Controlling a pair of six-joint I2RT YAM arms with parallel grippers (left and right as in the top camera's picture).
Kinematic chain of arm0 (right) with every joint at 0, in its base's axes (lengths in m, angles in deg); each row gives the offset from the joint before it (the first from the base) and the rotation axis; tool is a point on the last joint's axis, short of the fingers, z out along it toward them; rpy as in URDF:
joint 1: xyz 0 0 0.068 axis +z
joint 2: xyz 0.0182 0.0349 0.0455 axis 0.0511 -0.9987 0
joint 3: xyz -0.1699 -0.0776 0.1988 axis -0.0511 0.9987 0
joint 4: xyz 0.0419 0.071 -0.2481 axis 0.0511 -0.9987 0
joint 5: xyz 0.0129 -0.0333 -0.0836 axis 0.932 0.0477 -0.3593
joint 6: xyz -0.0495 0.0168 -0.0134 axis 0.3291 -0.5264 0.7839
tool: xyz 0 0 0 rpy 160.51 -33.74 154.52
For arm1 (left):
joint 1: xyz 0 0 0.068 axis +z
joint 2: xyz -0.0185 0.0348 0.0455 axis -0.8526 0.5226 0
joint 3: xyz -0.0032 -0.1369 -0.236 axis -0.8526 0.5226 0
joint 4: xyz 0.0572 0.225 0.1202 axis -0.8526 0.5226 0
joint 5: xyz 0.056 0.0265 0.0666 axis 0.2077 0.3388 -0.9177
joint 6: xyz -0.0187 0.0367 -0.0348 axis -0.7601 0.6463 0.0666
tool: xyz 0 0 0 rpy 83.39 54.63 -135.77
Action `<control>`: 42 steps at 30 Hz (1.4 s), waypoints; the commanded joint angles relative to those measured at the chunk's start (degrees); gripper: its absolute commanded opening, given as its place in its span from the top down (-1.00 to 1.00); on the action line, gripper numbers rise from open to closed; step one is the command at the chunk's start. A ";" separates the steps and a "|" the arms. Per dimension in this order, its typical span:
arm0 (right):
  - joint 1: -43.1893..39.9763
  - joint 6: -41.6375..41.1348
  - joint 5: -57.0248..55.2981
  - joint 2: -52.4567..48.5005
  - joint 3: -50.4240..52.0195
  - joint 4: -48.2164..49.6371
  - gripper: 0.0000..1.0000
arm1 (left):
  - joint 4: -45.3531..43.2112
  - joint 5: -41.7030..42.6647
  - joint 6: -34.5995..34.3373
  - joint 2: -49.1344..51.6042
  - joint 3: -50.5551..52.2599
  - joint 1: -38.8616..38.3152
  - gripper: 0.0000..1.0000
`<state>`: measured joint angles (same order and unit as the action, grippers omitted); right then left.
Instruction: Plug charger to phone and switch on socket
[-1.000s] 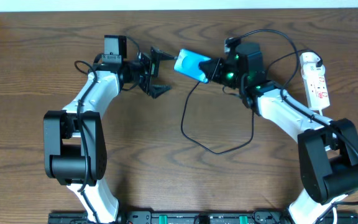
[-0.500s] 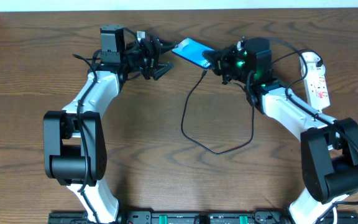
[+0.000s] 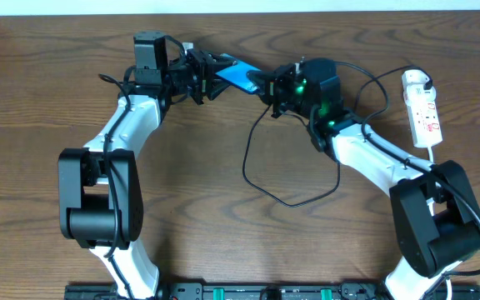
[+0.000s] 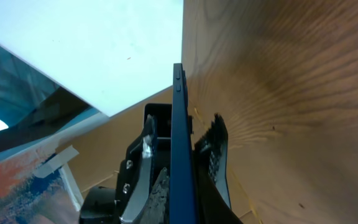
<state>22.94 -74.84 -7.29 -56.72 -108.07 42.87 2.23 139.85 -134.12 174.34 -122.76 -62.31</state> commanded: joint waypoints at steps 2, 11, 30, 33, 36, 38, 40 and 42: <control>1.18 -1.84 -2.69 0.24 -1.11 0.83 0.97 | -0.11 -1.16 -1.29 -1.49 -0.28 -0.39 0.22; 1.18 -1.84 -3.02 0.24 -1.11 0.79 0.97 | -0.11 -3.06 -1.29 -1.49 -0.28 -0.50 0.53; 0.76 4.15 -3.02 0.24 -1.09 0.74 0.28 | -0.11 -6.10 4.50 -1.49 -0.28 -0.31 0.85; -1.66 21.64 -2.97 0.24 -1.09 0.70 -0.21 | -0.07 -5.51 12.61 -1.49 -0.28 0.68 0.85; -3.72 36.57 -2.80 0.24 -1.09 -0.52 -0.68 | -0.07 -3.61 16.74 -1.49 -0.28 1.95 0.85; -5.29 45.64 -1.99 0.24 -1.09 -2.54 -0.82 | -0.07 -1.22 19.39 -1.49 -0.28 3.08 0.85; -6.88 51.25 -1.38 0.24 -1.09 -5.62 -0.85 | -0.09 1.84 21.44 -1.49 -0.28 4.31 0.85; -8.11 53.46 -1.40 0.24 -1.09 -8.70 -0.85 | -0.09 5.44 22.71 -1.49 -0.28 5.66 0.85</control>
<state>16.40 -35.67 -9.04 -56.72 -108.33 36.29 2.47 138.08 -117.49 174.16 -122.76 -58.66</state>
